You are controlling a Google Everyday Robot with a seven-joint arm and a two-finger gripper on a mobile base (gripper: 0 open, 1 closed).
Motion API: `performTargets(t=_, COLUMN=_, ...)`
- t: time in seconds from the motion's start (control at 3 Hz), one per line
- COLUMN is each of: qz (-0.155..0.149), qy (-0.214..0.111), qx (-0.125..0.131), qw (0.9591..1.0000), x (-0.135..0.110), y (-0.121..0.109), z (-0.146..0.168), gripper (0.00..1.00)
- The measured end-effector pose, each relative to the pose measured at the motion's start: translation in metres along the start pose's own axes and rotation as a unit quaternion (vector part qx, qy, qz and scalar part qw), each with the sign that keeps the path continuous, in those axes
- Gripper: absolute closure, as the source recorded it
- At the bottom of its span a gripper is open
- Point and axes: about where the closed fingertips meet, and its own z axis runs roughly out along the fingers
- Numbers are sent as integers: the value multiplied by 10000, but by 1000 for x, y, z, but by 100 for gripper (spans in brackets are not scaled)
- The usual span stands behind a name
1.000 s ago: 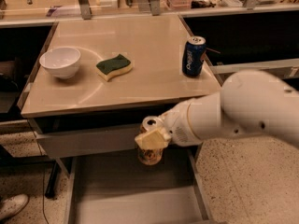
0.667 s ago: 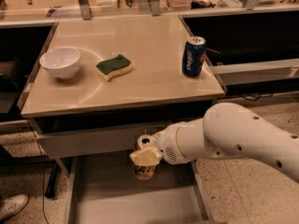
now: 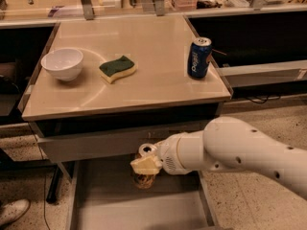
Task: Place orange can into middle drawer
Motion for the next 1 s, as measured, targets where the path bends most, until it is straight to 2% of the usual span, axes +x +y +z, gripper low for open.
performTargets(t=0.33, qz=364, qy=-112, qx=65, qw=9993, x=27, y=-3, z=38, gripper=100)
performTargets(t=0.67, qz=582, qy=-173, qx=274, qw=9978, x=48, y=-14, z=65, gripper=100)
performTargets(t=1.0, qz=828, qy=-205, qx=144, qw=9962, x=68, y=-13, z=97, gripper=100)
